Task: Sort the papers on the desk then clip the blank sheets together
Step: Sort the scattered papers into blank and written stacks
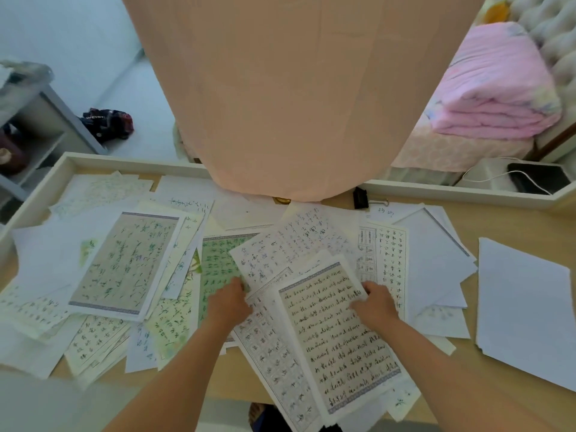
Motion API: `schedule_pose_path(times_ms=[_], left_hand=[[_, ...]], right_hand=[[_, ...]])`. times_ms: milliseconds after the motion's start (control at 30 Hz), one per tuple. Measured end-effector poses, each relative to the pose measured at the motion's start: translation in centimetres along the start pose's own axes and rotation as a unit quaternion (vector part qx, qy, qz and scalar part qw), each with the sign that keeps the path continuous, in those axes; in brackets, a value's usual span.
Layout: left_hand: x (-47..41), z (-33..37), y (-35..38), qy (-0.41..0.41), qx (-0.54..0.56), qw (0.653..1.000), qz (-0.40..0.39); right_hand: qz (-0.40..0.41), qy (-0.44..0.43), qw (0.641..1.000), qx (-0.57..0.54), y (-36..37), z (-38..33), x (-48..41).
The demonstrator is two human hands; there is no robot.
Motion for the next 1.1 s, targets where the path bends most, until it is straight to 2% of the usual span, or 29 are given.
schedule_pose_path(times_ms=[100,200,300,500,533,633,667,767,867,933,1100], left_hand=[[-0.2,-0.7,0.6,-0.029,0.163,0.985,-0.045],[0.5,-0.2,-0.4,-0.024,0.273,0.962,-0.01],[1.5,0.2,-0.6,-0.029,0.393,0.919,0.009],[2.5,-0.4,-0.7,-0.067,0.482,0.872,0.048],[2.7,-0.9,-0.6,-0.083,0.518,0.849,0.055],[3.1,-2.0,1.7,-0.152,0.704,0.694,0.029],[3.3,-1.8,2.5,-0.162,0.718,0.677,0.015],[4.3,0.1,5.0,-0.156,0.615,0.772,-0.041],[4.6,2.2,6.0,-0.118,0.514,0.848,-0.049],[4.6,4.0,5.8,-0.081,0.484,0.869,-0.056],[4.7,6.9,5.6,-0.044,0.481,0.868,-0.116]], right_hand=[[-0.063,-0.015,0.998,-0.002,1.8,-0.7,0.0],[-0.084,-0.014,0.996,-0.017,2.5,-0.8,-0.3],[-0.103,-0.016,0.993,-0.049,3.1,-1.0,-0.2],[-0.155,-0.032,0.986,-0.052,3.7,-1.6,0.2],[-0.156,-0.033,0.985,-0.06,3.4,-1.6,0.1],[-0.124,-0.014,0.984,-0.13,1.4,-1.1,0.1],[-0.109,-0.001,0.981,-0.162,0.7,-0.7,0.2],[-0.071,0.038,0.975,-0.205,-0.3,0.9,0.3],[-0.108,0.035,0.982,-0.149,0.6,1.0,1.2],[-0.137,0.033,0.984,-0.105,1.6,0.8,1.9],[-0.126,0.042,0.984,-0.119,1.5,-0.1,2.9]])
Point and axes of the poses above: each hand's wrist, its own x-axis away from the middle knuckle, its own y-axis out of the palm, z = x × y, the point moved 10 cm from there along -x, towards the middle knuckle, and after that the axes turned 11 degrees about x, right-handed, at the moved point
